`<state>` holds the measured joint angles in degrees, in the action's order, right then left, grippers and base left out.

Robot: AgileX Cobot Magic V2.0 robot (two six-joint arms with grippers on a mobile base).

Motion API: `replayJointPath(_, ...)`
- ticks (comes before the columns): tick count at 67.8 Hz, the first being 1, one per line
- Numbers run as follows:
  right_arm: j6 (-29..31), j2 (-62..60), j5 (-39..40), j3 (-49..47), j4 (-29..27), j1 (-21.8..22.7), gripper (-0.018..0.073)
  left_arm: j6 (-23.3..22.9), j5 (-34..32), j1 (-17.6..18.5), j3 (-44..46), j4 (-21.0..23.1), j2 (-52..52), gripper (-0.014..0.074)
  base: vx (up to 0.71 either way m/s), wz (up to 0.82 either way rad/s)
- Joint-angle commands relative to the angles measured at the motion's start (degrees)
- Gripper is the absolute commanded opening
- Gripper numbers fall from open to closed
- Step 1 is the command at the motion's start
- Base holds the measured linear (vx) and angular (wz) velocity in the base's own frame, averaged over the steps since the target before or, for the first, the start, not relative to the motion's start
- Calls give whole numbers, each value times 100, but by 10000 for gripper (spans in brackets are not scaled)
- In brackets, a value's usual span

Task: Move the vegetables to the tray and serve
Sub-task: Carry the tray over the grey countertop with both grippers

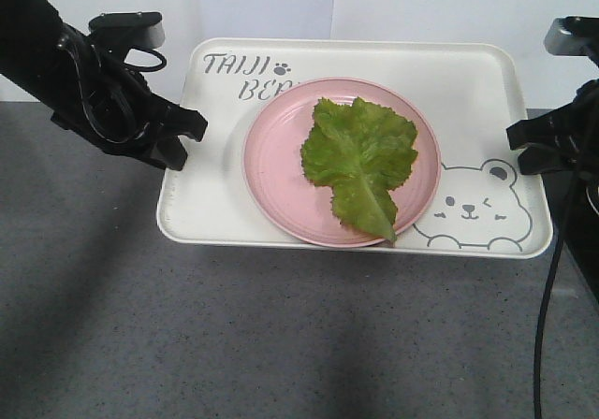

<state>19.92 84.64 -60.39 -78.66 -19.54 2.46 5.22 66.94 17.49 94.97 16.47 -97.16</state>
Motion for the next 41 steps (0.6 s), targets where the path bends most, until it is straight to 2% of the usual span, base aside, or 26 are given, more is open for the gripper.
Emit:
replayJointPath(1,283,-235,-82,-158,-1181,-179,-6,151,-464,225,191,1341,278,-6,0,0)
replayJointPath(41,283,-235,-82,-158,-1181,-179,-6,151,-464,225,191,1341,278,-6,0,0)
